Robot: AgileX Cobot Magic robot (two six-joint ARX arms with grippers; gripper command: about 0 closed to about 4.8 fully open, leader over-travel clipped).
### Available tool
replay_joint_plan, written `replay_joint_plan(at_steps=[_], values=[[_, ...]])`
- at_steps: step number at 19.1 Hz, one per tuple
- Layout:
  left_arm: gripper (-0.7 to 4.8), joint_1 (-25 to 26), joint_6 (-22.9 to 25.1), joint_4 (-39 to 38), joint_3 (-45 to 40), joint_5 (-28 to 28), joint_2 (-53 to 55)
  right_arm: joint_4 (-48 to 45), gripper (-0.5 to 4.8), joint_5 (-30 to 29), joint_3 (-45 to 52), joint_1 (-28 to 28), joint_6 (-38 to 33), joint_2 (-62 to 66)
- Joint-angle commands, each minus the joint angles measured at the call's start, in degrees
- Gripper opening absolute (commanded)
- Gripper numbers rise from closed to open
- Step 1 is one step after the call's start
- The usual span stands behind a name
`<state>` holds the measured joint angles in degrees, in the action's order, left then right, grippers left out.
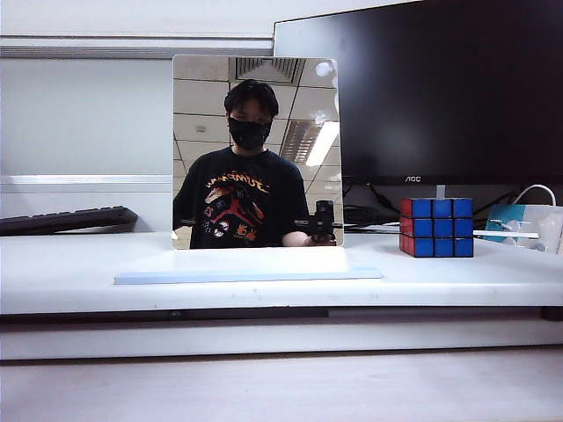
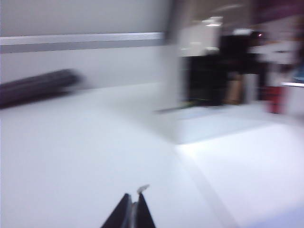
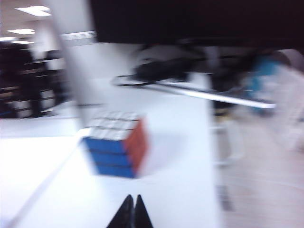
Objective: Move the the Rubik's Cube near the mirror.
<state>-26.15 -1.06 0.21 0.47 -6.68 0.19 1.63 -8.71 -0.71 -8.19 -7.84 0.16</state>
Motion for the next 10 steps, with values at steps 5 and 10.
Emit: replay_joint_plan(at_steps=[5,10], values=[[0.22,-6.4,0.2,0.5,0.1,1.6,0.0,-0.6,-0.01,-6.8,-3.4,-4.1,-8.8,0.0],[0.22,-6.6,0.2,0.5,0.1,1.6,0.0,-6.8,0.33,0.7,-3.9,-13.4,-9.9,5.7]])
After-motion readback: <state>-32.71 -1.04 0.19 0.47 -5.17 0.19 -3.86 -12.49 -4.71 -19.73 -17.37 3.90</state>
